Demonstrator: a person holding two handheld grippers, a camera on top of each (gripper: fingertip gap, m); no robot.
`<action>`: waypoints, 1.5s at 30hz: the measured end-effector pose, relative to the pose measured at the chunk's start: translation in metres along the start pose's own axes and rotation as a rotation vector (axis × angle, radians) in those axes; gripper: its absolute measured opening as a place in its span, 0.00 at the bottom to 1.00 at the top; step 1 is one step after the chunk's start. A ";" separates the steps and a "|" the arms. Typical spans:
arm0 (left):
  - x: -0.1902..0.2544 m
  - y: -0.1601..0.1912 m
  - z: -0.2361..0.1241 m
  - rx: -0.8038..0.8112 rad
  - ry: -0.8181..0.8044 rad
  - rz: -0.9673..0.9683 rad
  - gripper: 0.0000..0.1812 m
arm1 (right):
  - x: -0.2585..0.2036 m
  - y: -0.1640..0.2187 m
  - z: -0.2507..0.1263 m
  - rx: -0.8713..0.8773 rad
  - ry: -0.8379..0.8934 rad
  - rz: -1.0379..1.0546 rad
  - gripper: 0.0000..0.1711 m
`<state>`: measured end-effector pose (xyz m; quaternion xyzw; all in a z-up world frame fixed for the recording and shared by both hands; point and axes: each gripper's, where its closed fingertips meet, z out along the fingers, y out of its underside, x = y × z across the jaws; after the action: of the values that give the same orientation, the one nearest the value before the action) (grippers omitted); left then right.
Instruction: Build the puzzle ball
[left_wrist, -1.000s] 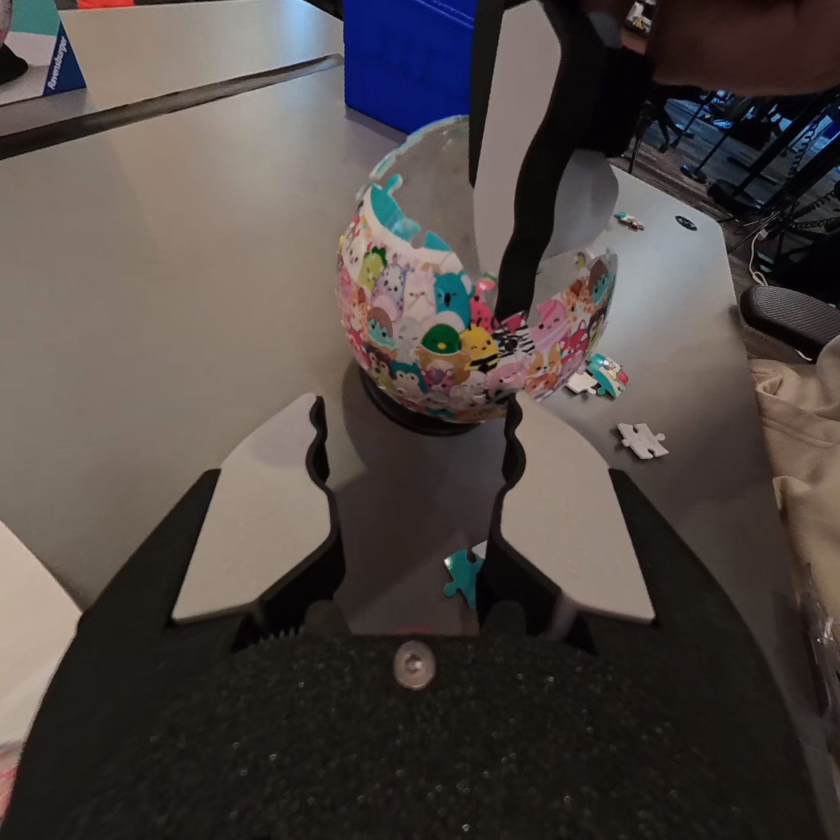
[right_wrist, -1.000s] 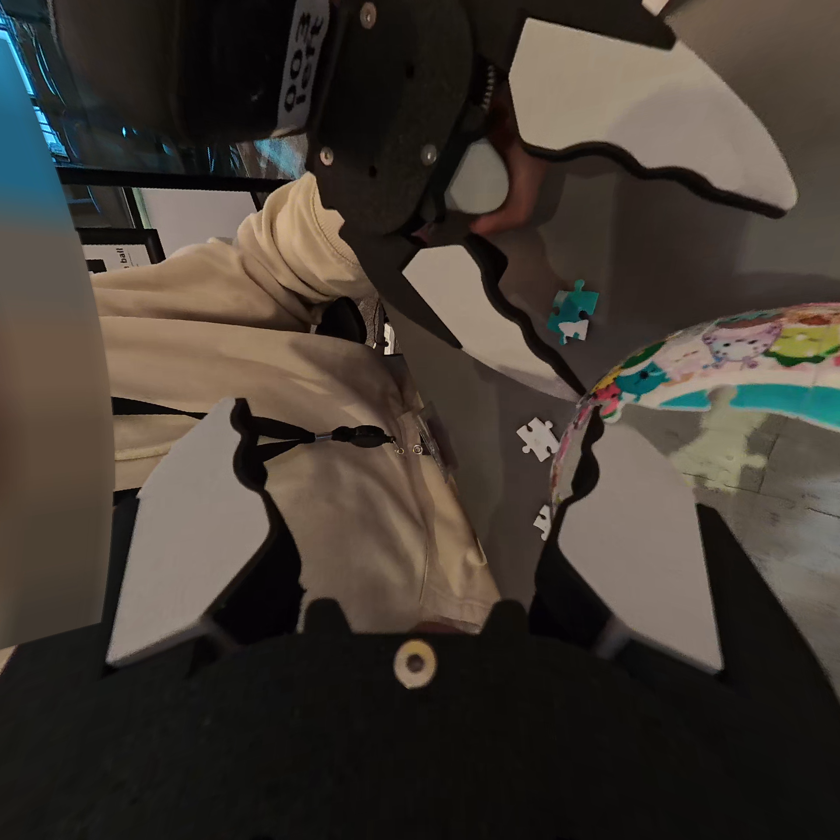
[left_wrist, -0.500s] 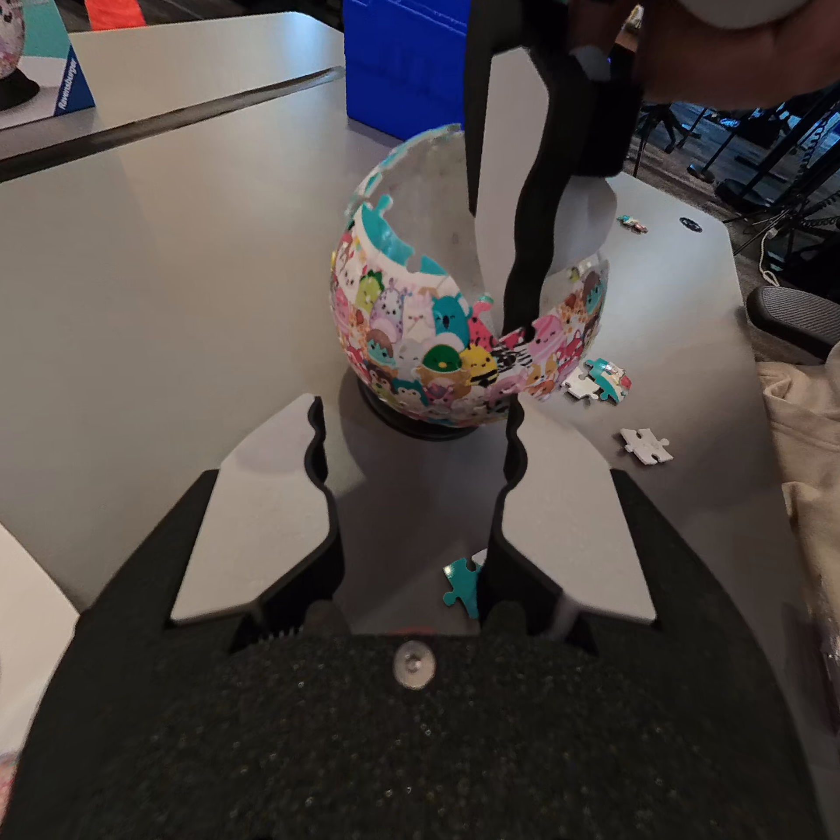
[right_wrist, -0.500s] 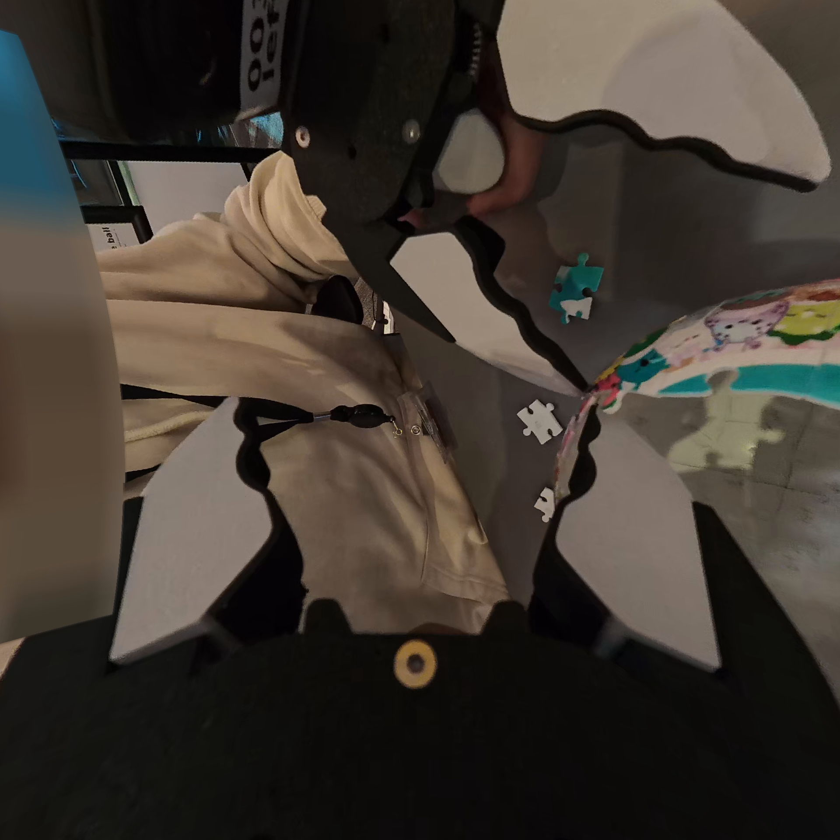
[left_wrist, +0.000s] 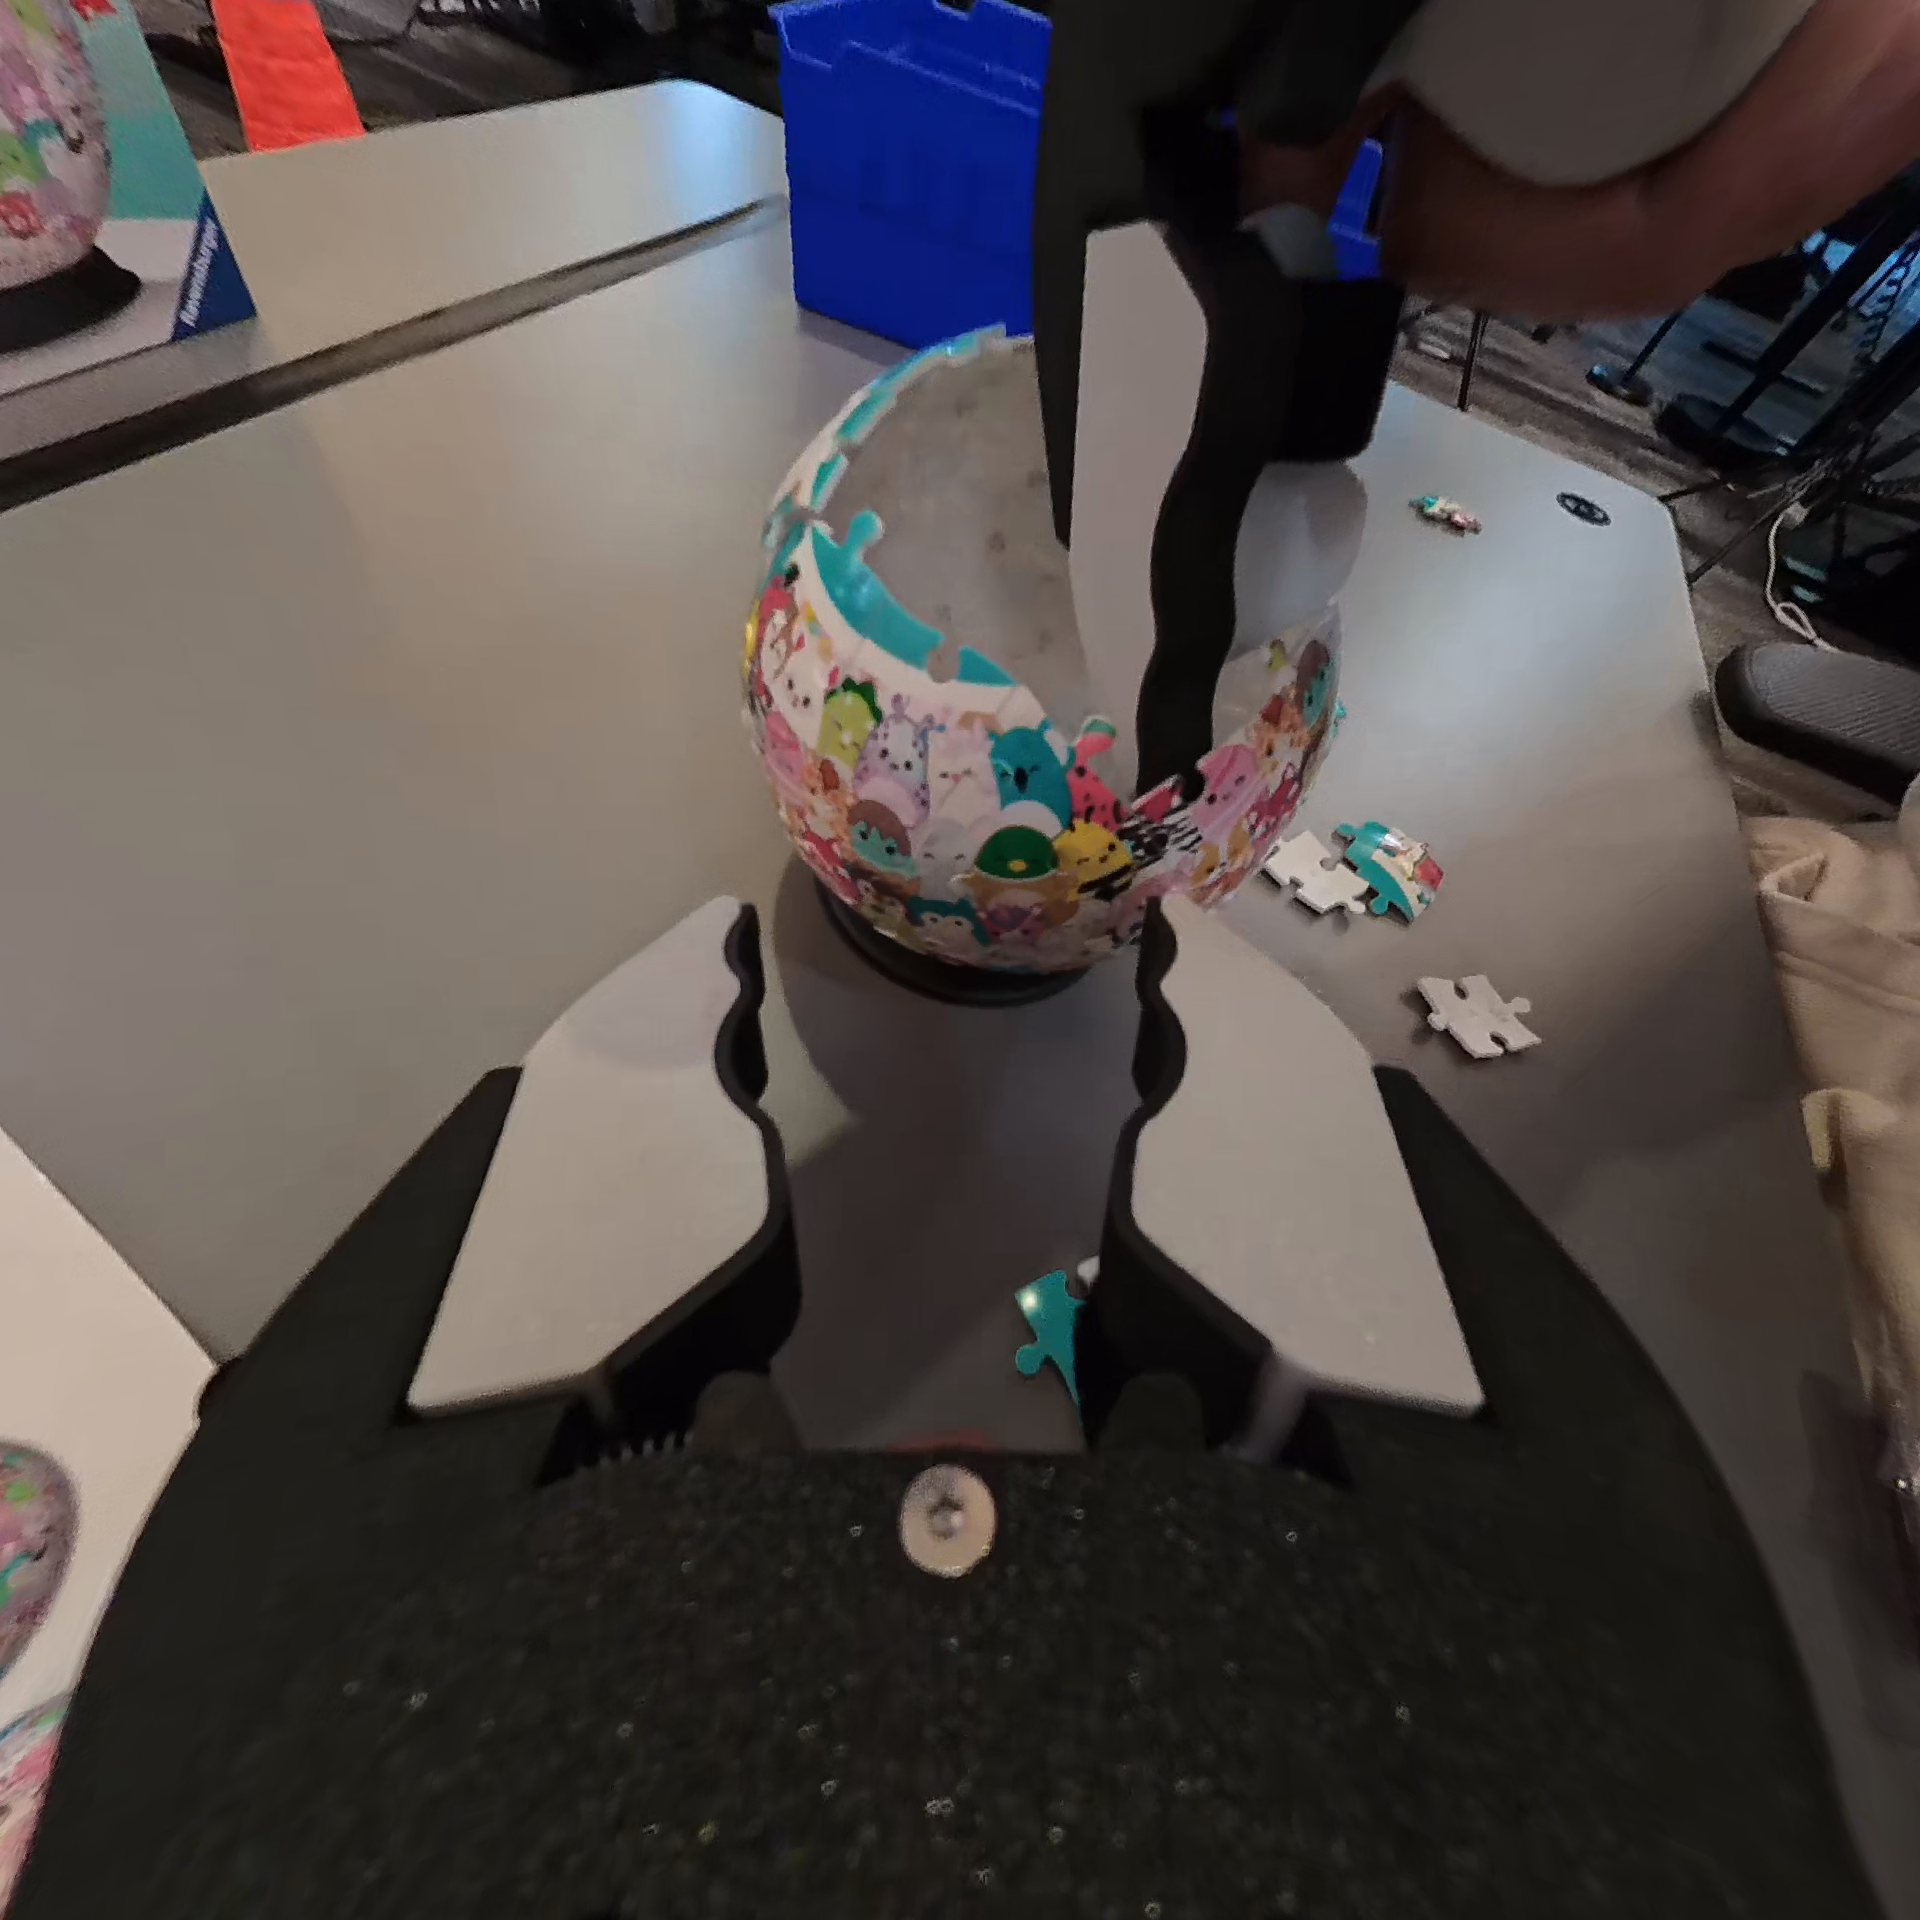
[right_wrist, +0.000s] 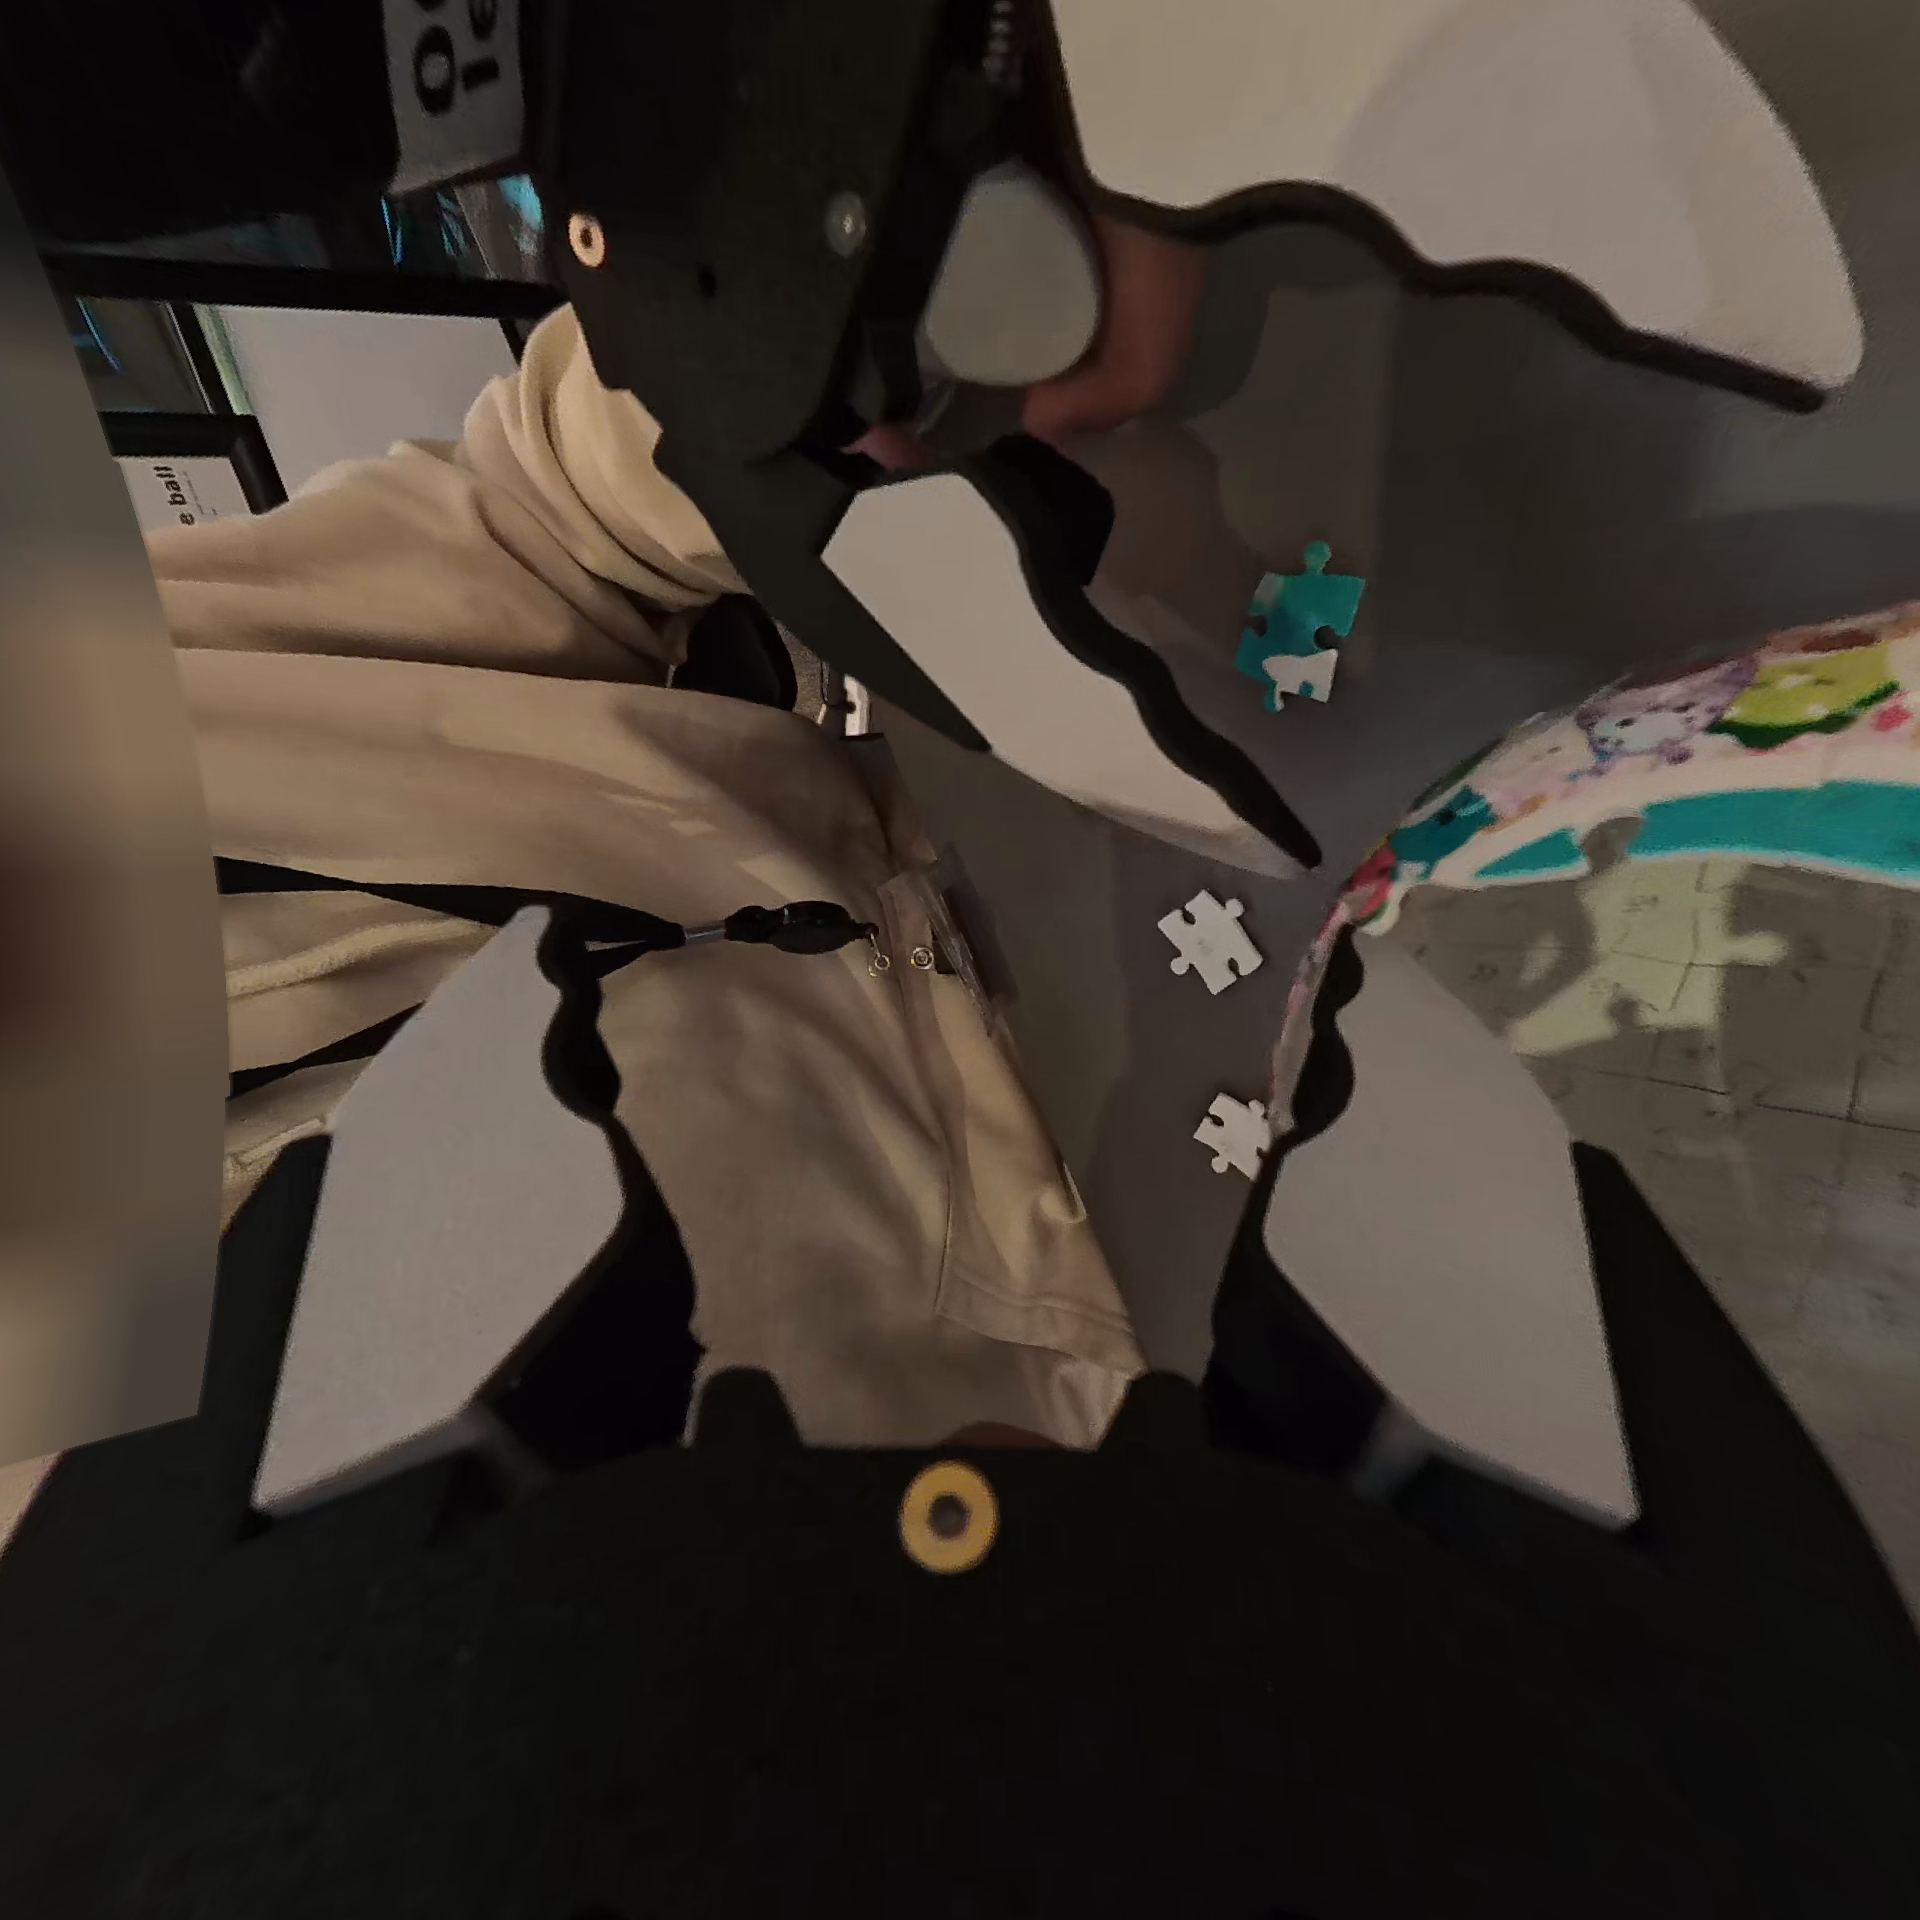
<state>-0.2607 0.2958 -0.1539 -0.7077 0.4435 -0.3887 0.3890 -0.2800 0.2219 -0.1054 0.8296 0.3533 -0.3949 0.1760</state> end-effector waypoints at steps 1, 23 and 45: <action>0.001 0.001 0.000 -0.010 0.000 0.007 0.38 | 0.000 0.000 0.000 -0.004 0.003 -0.001 0.75; 0.002 0.013 0.016 -0.093 -0.033 0.045 0.42 | 0.000 0.002 0.006 -0.034 -0.001 0.002 0.80; 0.004 0.016 0.021 -0.124 -0.054 0.063 0.40 | 0.004 0.006 0.011 -0.054 0.023 0.002 0.83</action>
<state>-0.2457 0.2921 -0.1755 -0.7263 0.4780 -0.3289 0.3685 -0.2795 0.2134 -0.1153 0.8295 0.3650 -0.3754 0.1945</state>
